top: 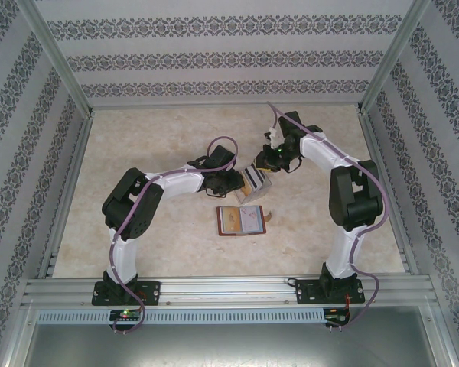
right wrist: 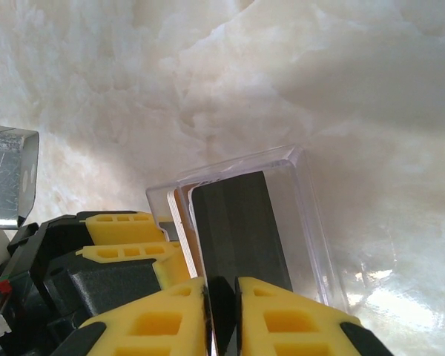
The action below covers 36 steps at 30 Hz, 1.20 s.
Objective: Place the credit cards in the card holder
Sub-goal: Pick up the credit card from the storage box.
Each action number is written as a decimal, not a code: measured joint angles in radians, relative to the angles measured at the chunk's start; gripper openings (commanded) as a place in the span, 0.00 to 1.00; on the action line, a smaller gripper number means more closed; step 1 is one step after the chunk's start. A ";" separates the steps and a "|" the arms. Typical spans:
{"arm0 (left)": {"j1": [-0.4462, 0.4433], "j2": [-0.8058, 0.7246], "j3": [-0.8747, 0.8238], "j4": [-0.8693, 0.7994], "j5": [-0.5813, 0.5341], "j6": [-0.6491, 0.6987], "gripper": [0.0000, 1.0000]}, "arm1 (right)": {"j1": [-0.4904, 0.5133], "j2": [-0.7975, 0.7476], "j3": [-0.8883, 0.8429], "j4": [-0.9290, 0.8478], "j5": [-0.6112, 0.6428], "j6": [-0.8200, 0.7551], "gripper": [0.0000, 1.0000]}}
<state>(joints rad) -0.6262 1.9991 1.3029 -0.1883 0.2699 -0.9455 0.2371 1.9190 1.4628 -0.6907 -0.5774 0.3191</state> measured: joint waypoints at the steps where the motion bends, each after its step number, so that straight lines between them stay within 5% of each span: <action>1: 0.000 0.000 0.000 0.000 0.000 0.000 0.38 | -0.002 -0.003 0.000 -0.001 0.010 -0.002 0.11; 13: 0.000 0.000 0.000 0.000 0.015 0.000 0.38 | -0.050 -0.040 0.000 -0.042 0.123 -0.032 0.03; 23: 0.000 0.000 0.000 0.000 0.015 0.003 0.41 | -0.050 -0.270 -0.039 0.014 0.198 -0.031 0.00; 36: 0.000 -0.093 -0.061 0.000 0.002 0.031 0.49 | 0.026 -0.502 -0.369 0.120 0.225 0.243 0.00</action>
<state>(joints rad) -0.6262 1.9057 1.2415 -0.1883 0.2722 -0.9150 0.2630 1.4174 1.0939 -0.5705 -0.3527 0.5625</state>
